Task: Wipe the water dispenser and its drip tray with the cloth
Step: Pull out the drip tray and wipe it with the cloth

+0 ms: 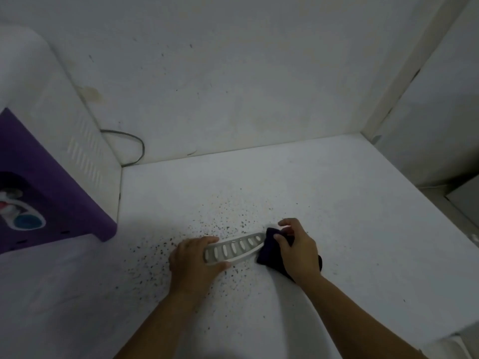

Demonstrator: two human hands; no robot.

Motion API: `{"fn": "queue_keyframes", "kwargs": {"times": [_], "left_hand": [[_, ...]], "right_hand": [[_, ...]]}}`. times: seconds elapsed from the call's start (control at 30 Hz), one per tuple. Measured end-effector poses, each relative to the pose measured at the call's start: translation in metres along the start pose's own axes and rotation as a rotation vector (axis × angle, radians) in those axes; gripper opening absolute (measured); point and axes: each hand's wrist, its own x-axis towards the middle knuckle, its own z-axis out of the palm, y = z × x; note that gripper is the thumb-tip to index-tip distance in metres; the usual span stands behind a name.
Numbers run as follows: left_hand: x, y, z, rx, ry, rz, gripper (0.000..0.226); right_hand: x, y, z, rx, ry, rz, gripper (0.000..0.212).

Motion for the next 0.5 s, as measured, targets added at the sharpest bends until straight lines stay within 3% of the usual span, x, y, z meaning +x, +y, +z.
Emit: {"fn": "queue_keyframes", "kwargs": {"times": [0.1,0.2,0.37,0.5], "left_hand": [[0.004,-0.004,0.004,-0.094,-0.010,-0.022,0.063],[0.006,-0.006,0.004,-0.128,-0.015,-0.020,0.063],[0.009,-0.008,0.001,-0.134,-0.041,0.004,0.061],[0.012,-0.009,-0.001,-0.138,-0.069,0.022,0.064]], "right_hand": [[-0.001,0.003,0.006,-0.129,-0.048,-0.076,0.012],[-0.003,0.007,0.013,-0.274,-0.073,-0.112,0.025],[-0.005,0.003,0.022,-0.362,-0.097,-0.259,0.021],[-0.003,0.005,0.019,-0.369,-0.123,-0.273,0.019]]}}
